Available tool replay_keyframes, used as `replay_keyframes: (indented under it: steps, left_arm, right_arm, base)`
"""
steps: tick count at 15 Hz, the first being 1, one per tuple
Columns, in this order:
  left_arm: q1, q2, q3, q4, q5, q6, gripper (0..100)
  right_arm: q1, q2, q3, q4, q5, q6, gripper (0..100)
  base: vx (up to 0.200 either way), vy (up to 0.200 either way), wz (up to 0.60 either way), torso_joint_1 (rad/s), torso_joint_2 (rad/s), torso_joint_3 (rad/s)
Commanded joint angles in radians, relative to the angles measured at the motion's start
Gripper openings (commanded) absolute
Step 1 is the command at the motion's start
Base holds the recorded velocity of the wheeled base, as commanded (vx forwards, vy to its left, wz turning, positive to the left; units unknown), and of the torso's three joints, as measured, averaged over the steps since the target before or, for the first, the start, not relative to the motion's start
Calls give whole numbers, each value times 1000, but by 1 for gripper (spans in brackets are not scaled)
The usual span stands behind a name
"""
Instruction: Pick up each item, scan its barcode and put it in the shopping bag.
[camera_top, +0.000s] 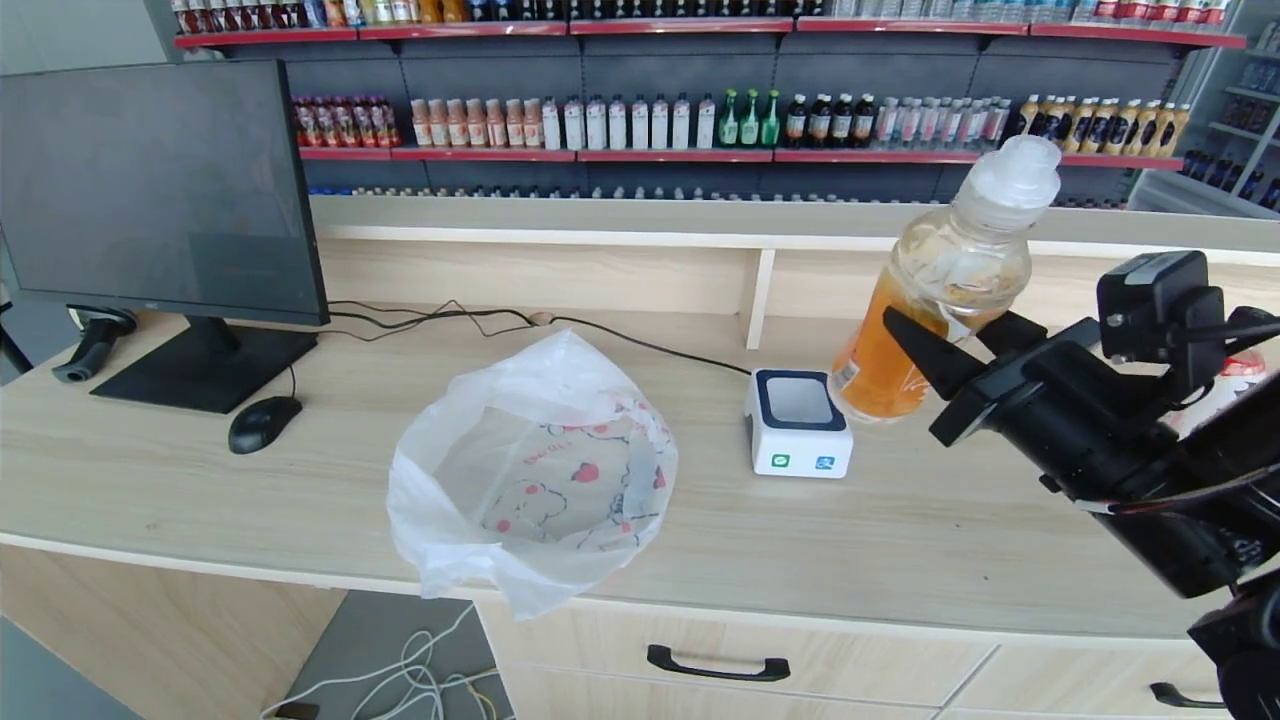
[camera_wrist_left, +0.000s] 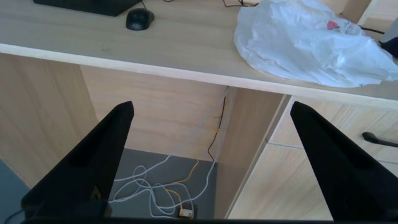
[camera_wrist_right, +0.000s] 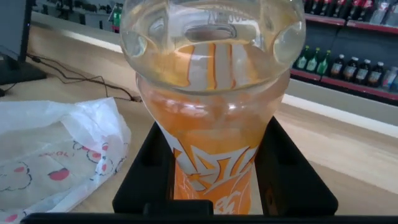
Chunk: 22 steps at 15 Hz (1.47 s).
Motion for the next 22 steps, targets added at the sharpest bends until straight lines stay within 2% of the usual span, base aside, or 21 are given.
replay_keyframes:
  steps: [1, 5, 12, 14, 17, 22]
  left_arm:
    - [0, 0, 0, 0, 0, 0, 100]
    - [0, 0, 0, 0, 0, 0, 100]
    - [0, 0, 0, 0, 0, 0, 100]
    - [0, 0, 0, 0, 0, 0, 100]
    - [0, 0, 0, 0, 0, 0, 100]
    - [0, 0, 0, 0, 0, 0, 100]
  right_arm:
    - [43, 28, -9, -1, 0, -34, 0]
    - [100, 62, -32, -1, 52, -253, 0]
    - [97, 114, -32, -1, 155, -410, 0]
    - [60, 164, -35, -1, 265, -491, 0]
    - [-20, 221, -81, -1, 390, -533, 0]
    - [-44, 304, -237, -1, 494, -534, 0]
  base:
    - [0, 0, 0, 0, 0, 0]
    - [0, 0, 0, 0, 0, 0]
    - [0, 0, 0, 0, 0, 0]
    - [0, 0, 0, 0, 0, 0]
    - [0, 0, 0, 0, 0, 0]
    - [0, 0, 0, 0, 0, 0]
